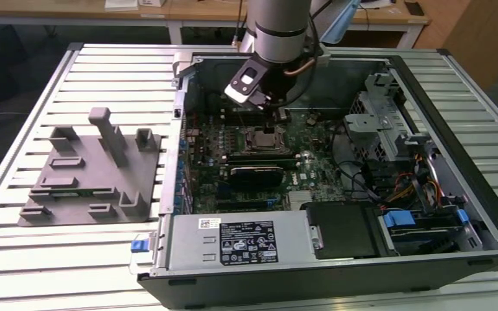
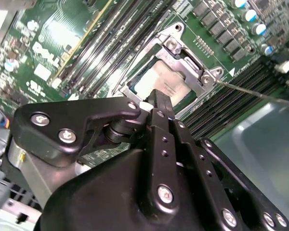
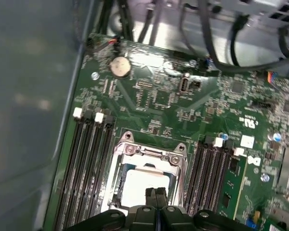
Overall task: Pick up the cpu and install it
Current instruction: 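Close the cpu cover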
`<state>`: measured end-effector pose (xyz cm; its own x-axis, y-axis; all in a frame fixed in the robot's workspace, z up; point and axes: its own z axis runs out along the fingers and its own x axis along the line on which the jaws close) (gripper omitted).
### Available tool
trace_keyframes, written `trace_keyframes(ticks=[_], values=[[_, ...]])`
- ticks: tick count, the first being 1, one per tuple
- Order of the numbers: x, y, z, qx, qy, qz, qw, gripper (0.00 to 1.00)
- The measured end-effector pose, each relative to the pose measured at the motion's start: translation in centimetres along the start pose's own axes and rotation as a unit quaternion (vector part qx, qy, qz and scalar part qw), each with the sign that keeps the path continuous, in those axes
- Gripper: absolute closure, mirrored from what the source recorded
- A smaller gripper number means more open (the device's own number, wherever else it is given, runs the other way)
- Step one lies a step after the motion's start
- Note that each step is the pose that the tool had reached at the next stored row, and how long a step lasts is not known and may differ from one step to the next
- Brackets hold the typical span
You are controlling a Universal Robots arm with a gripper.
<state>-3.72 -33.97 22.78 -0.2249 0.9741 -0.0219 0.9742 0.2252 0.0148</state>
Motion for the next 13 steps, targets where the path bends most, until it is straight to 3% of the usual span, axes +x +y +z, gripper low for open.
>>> trace_keyframes(ticks=[3, 7, 10, 13], values=[[0.00, 0.00, 0.00, -0.0006, 0.0004, -0.027, 0.9996, 0.89], [0.00, 0.00, 0.00, -0.0014, 0.0009, -0.063, 0.9980, 0.89], [0.00, 0.00, 0.00, -0.0020, 0.0013, -0.090, 0.9959, 0.89], [0.00, 0.00, 0.00, -0.0026, 0.0017, -0.118, 0.9930, 0.89]])
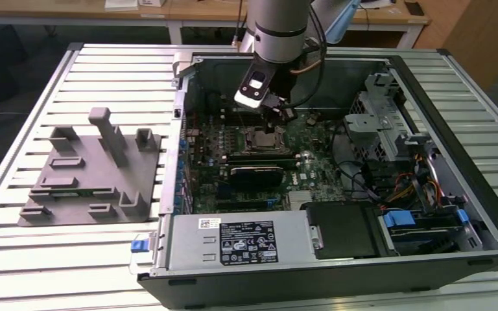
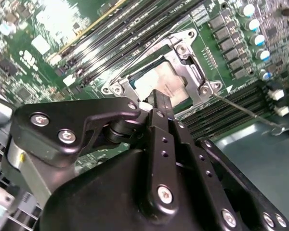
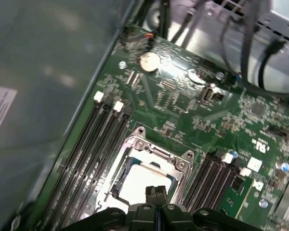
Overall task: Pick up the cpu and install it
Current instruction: 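Close the cpu cover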
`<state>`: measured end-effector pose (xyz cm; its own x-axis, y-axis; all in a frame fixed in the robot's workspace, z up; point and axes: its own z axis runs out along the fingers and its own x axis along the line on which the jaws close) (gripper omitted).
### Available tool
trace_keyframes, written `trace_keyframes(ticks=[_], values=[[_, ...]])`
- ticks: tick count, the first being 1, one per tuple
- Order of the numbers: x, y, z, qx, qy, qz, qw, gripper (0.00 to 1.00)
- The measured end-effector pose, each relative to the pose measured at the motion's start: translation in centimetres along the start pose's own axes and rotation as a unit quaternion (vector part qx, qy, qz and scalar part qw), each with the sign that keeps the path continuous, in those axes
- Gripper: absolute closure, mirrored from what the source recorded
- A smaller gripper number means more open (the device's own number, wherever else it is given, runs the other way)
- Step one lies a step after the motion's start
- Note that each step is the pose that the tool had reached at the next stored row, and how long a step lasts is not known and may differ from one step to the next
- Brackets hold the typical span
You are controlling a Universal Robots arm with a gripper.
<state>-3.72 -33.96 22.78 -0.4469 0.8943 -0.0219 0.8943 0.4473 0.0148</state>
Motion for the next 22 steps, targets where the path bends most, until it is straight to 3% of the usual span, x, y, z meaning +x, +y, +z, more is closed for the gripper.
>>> trace_keyframes(ticks=[3, 6, 11, 16, 22], values=[[0.00, 0.00, 0.01, -0.0006, 0.0004, -0.027, 0.9996, 0.89], [0.00, 0.00, 0.02, -0.0012, 0.0008, -0.055, 0.9985, 0.89], [0.00, 0.00, 0.04, -0.0022, 0.0015, -0.099, 0.9950, 0.89], [0.00, 0.00, 0.06, -0.0032, 0.0021, -0.145, 0.9895, 0.89], [0.00, 0.00, 0.10, -0.0044, 0.0029, -0.199, 0.9801, 0.89]])
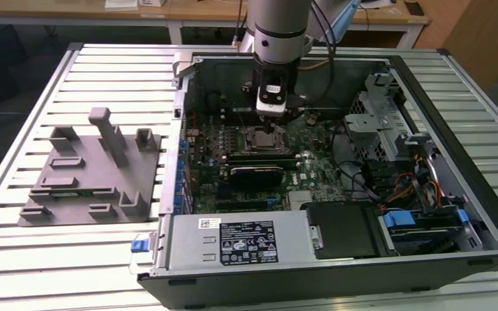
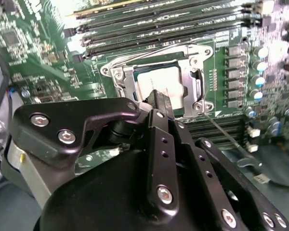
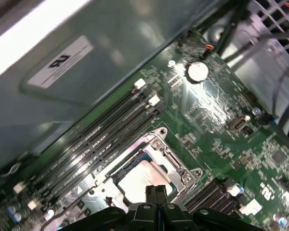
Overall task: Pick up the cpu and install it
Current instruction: 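Close the cpu cover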
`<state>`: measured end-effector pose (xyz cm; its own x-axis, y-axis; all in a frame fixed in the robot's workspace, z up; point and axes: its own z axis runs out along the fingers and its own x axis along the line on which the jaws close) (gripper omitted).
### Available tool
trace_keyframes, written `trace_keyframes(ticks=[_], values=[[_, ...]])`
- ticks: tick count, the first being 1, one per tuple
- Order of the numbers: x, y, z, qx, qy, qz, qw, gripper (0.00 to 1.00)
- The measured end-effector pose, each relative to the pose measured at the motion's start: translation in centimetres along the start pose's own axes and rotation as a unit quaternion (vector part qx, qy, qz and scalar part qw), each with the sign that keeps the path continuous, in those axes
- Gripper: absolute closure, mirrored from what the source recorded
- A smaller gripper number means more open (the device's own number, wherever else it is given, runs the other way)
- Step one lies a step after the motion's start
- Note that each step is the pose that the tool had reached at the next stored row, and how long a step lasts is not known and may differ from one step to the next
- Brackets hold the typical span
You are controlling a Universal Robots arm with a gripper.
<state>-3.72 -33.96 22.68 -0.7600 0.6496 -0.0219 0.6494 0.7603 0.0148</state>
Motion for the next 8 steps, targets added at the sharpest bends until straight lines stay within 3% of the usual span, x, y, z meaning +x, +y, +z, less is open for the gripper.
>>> trace_keyframes(ticks=[4, 8], values=[[0.00, -0.01, 0.05, -0.0008, 0.0005, -0.037, 0.9993, 0.89], [0.00, 0.00, 0.14, -0.0016, 0.0011, -0.073, 0.9974, 0.89]])
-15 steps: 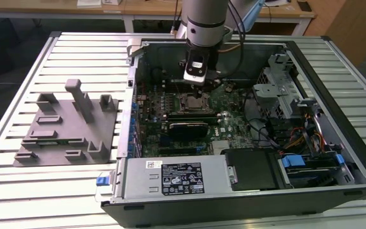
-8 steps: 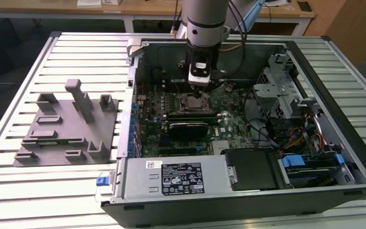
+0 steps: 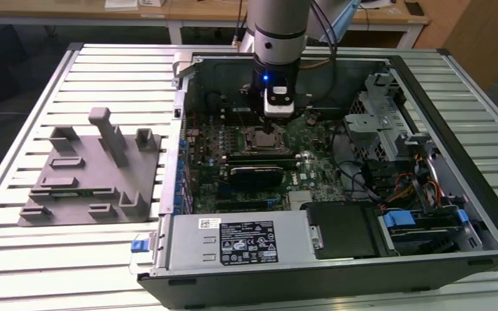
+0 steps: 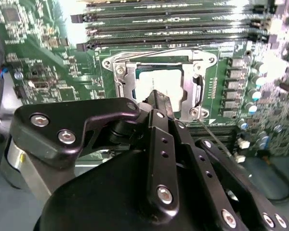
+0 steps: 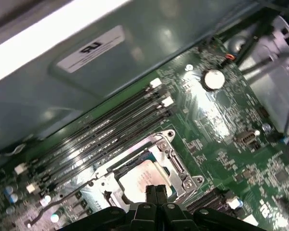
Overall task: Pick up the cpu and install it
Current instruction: 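Close the cpu cover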
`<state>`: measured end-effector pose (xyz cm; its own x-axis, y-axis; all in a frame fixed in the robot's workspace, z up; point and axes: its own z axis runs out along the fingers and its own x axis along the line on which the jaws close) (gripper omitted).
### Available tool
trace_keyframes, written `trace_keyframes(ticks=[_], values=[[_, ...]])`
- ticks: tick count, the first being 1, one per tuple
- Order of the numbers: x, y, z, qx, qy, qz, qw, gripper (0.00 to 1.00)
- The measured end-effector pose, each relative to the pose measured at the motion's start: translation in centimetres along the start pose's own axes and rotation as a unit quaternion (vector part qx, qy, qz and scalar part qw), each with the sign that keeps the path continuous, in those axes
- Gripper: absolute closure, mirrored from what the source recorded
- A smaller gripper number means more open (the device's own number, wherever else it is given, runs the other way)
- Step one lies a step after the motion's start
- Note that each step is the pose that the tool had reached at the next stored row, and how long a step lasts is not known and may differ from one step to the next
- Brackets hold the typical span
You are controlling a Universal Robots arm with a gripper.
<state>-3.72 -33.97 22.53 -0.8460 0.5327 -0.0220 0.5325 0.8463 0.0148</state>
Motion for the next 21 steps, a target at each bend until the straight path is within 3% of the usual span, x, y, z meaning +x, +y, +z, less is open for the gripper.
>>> trace_keyframes(ticks=[5, 11, 16, 21], values=[[0.00, 0.00, 0.16, -0.0009, 0.0006, -0.045, 0.9990, 0.89], [0.00, 0.00, 0.31, -0.0004, 0.0005, -0.100, 0.9950, 0.89], [0.01, -0.01, 0.43, 0.0004, 0.0002, -0.145, 0.9894, 0.89], [0.01, -0.01, 0.55, 0.0011, -0.0001, -0.190, 0.9818, 0.89]])
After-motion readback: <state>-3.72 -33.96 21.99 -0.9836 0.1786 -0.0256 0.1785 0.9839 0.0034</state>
